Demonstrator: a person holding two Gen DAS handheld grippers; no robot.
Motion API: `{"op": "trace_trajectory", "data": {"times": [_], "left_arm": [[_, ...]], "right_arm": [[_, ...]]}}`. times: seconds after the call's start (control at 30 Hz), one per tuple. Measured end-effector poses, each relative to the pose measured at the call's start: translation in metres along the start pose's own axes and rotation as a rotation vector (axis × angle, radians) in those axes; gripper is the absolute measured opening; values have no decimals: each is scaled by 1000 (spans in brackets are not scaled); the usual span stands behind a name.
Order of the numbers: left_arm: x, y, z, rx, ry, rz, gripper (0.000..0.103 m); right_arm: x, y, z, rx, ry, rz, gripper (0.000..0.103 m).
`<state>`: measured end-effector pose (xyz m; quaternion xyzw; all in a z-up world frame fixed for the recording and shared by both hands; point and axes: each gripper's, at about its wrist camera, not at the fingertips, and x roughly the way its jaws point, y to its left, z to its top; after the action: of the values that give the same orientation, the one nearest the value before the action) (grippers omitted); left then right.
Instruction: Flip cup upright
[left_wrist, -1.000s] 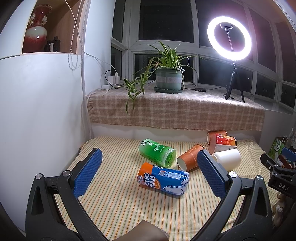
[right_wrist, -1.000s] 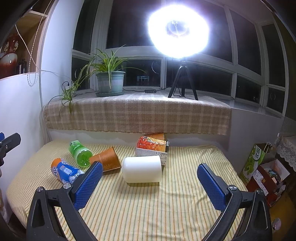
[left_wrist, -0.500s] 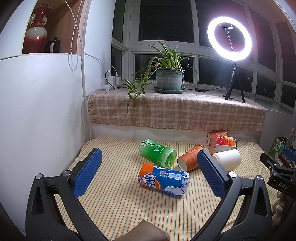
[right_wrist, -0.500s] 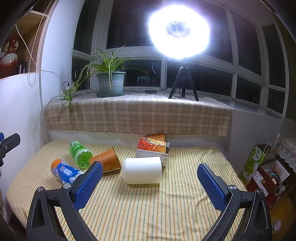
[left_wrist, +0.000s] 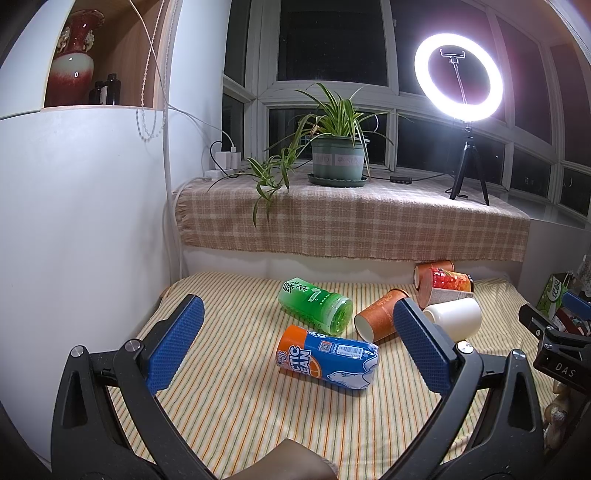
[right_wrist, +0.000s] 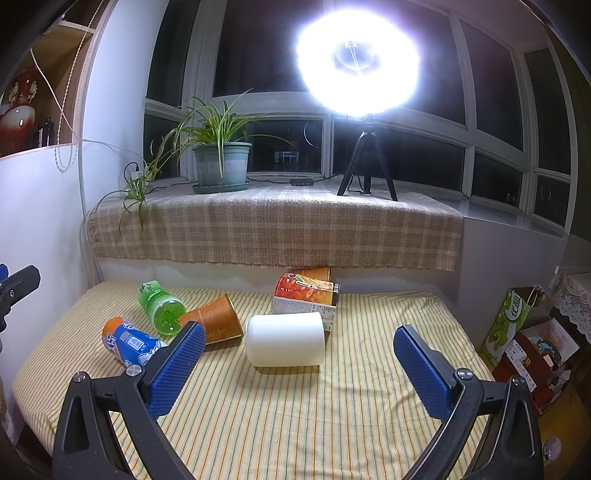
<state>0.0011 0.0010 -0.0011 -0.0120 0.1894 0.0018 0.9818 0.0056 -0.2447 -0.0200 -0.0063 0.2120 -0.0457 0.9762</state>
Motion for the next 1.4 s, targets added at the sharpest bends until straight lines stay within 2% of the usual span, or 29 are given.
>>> {"op": "trace_trajectory", "data": {"times": [0.4,0.83,0.97,1.13,1.4], "left_arm": [[0,0,0,-1,1,0,103],[8,19,-2,-13,16,27,103],[10,25,-3,-23,25,40,103],[12,35,-6,-37,37,55,103],[17,51,-14,-51,73,70,103]], "right_arm": [[4,4,0,-8,5,5,103],[19,22,5,-47,11,49,103],[31,32,9,-60,31,98,103],[56,47,13,-58,106,210,103],[107,91,28,-161,222,350,103]]}}
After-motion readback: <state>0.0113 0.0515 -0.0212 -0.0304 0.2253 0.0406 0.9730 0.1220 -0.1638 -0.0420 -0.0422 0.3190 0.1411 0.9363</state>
